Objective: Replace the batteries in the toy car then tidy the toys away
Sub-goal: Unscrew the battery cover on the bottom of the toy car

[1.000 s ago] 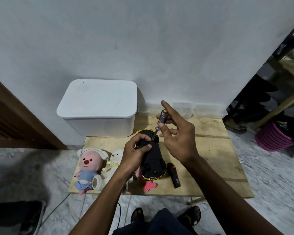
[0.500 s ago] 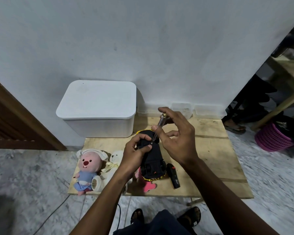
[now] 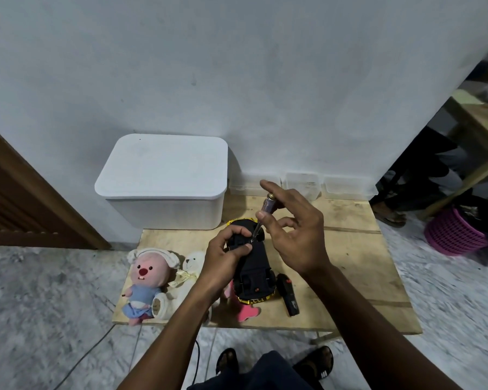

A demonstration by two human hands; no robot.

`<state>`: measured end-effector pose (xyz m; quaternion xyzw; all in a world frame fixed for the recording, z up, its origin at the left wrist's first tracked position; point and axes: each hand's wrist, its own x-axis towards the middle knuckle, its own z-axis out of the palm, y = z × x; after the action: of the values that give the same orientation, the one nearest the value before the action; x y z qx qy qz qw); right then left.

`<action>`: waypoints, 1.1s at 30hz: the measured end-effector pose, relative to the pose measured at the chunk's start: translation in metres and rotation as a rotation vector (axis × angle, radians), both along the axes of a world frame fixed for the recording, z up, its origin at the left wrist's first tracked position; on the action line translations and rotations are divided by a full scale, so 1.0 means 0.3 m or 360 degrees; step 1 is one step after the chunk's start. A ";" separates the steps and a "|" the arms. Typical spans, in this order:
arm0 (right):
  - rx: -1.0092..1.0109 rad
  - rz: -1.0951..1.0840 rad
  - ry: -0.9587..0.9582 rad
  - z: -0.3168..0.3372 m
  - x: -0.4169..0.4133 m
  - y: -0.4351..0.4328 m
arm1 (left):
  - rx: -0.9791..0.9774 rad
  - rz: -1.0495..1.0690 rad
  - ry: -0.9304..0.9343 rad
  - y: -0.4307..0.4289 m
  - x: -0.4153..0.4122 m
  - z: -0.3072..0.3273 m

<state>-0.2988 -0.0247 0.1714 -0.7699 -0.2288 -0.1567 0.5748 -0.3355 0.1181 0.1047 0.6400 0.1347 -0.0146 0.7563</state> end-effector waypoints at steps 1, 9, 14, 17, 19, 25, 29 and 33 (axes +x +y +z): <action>-0.0006 0.0014 0.0017 -0.001 0.001 0.002 | 0.0000 0.0001 0.0000 0.001 0.000 -0.002; 0.0022 -0.0025 -0.0028 0.005 -0.002 0.007 | -0.0005 0.0016 -0.0020 0.001 0.006 0.012; 0.0029 -0.0028 0.0004 -0.004 0.009 0.002 | -0.0028 0.0019 -0.0008 0.004 0.009 0.005; 0.0042 -0.0018 -0.0008 -0.007 0.012 0.001 | -0.0020 0.0018 -0.0011 0.004 0.011 0.003; 0.0038 -0.0008 -0.0051 -0.002 0.013 0.004 | -0.0020 0.0015 -0.0018 0.002 0.012 0.002; -0.0013 0.0002 0.0036 -0.010 0.025 0.011 | -0.0029 0.0007 -0.0014 0.007 0.021 -0.013; 0.0027 -0.0043 0.0015 -0.001 0.028 0.008 | -0.0018 0.0005 -0.0018 0.013 0.029 -0.016; 0.0014 -0.0013 0.0028 -0.007 0.038 0.008 | -0.0036 -0.0003 -0.0009 0.013 0.030 -0.017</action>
<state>-0.2875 -0.0223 0.1693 -0.7696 -0.2200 -0.1533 0.5795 -0.3264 0.1220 0.0997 0.6316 0.1318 -0.0151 0.7638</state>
